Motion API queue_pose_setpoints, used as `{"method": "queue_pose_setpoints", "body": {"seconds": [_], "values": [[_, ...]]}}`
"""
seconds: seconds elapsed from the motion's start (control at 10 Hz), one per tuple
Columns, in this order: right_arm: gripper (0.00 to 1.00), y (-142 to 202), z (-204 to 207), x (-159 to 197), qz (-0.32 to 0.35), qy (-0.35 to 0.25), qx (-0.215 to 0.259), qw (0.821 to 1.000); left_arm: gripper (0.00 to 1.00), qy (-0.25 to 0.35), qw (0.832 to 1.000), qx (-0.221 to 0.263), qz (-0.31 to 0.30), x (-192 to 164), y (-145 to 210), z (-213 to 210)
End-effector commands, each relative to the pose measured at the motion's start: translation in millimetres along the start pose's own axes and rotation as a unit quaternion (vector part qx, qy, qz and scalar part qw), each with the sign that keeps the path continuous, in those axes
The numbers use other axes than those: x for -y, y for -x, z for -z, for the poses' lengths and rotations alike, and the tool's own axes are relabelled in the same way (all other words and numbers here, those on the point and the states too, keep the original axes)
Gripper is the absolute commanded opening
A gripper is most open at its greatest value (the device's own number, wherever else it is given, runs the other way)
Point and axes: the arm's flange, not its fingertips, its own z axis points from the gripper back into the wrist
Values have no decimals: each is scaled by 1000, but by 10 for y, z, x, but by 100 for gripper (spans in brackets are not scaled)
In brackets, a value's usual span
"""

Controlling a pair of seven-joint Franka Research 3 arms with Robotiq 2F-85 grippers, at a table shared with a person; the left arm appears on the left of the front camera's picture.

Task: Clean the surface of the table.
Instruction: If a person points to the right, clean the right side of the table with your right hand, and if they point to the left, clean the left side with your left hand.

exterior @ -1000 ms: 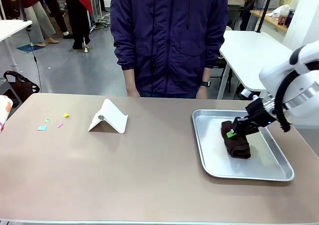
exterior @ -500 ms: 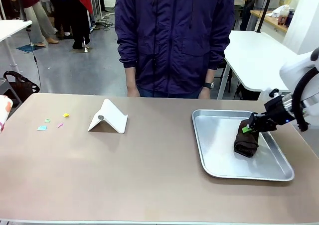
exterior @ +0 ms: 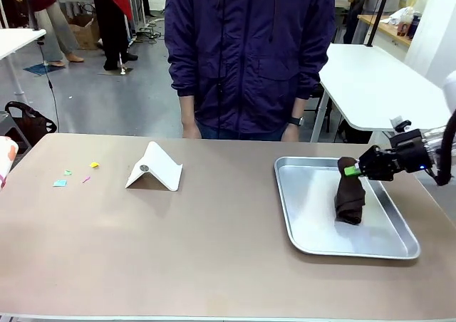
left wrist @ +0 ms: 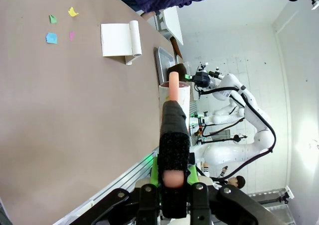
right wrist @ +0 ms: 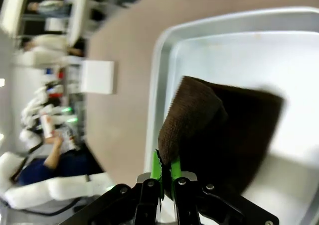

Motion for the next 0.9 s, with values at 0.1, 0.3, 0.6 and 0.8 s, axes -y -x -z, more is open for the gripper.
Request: {"method": "queue_pose_setpoints", "body": {"seconds": [0.1,0.3,0.6,0.8], "values": [[7,6,-383,35,5,-208,-40,977,14,-2,1000,-4,-6,45,13,6],[7,171,-605,-140,-4,-229,-40,973,14,-2,1000,-4,-6,45,13,6],[7,645,-1005,-522,13,-274,-12,962,14,-2,1000,-4,-6,45,13,6],[7,920,-1150,-632,2,-270,17,963,14,-2,1000,-4,-6,45,13,6]]}}
